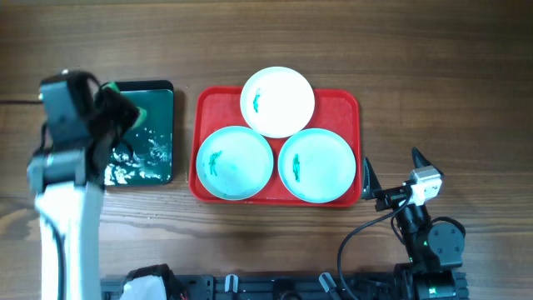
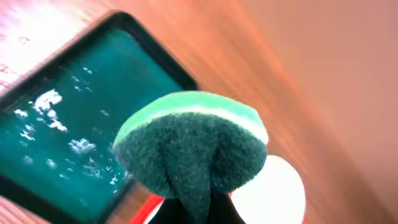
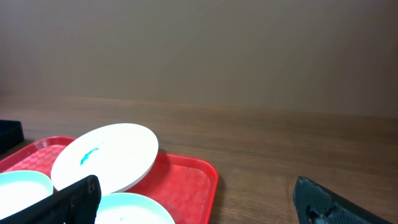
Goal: Clean dirty plates on tray and stack at the side
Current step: 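Move the sponge with the left gripper onto the lower-left plate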
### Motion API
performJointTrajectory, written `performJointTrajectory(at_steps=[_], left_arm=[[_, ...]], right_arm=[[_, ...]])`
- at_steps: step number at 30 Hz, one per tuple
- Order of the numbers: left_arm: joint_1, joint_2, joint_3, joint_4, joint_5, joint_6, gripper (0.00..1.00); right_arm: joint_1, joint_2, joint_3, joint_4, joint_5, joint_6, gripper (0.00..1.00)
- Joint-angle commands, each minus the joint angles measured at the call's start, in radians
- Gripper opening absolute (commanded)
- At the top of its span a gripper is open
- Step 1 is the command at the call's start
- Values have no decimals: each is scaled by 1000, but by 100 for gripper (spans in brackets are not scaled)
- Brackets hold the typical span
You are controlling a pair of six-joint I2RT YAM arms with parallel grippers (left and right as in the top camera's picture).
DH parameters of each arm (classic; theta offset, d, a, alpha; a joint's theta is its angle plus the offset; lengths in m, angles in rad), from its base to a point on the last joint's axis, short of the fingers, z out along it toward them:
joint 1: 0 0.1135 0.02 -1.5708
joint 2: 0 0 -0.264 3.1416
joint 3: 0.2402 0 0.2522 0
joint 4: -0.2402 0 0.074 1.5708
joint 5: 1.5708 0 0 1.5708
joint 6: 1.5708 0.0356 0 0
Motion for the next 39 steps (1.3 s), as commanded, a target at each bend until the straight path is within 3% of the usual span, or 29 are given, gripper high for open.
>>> performJointTrajectory(at_steps=[1,4,7,13,15,18,19,22,25,27,28,39], left_arm=[[-78,-45,-5,-135,203,19,4],[-295,12,-95,-158,206,103,4],[-480,135,-189,-24,164,101,4],[-629,423,-203,124,130,64,7],[-637,482,-203,140,113,64,19],[-625,493,-202,143,8,64,25],[-615,483,-202,144,-1,64,40],[-573,429,-166,101,0,65,45],[-521,309,-92,-1,3,64,58],[-505,226,-90,-32,23,64,92],[-502,182,-90,-55,21,65,100],[-502,149,-92,-166,23,64,100]], right_arm=[[-5,-5,-1,3,6,-11,100],[-5,-5,-1,3,6,-11,100],[-5,-5,-1,3,6,-11,100],[-5,-5,-1,3,6,-12,100],[-5,-5,-1,3,6,-12,100],[-5,-5,-1,3,6,-11,100],[-5,-5,-1,4,6,-12,100],[-5,-5,-1,3,6,-11,100],[-5,-5,-1,4,6,-12,100],[-5,-5,-1,3,6,-11,100],[-5,-5,-1,3,6,-11,99],[-5,-5,-1,16,10,-15,100]])
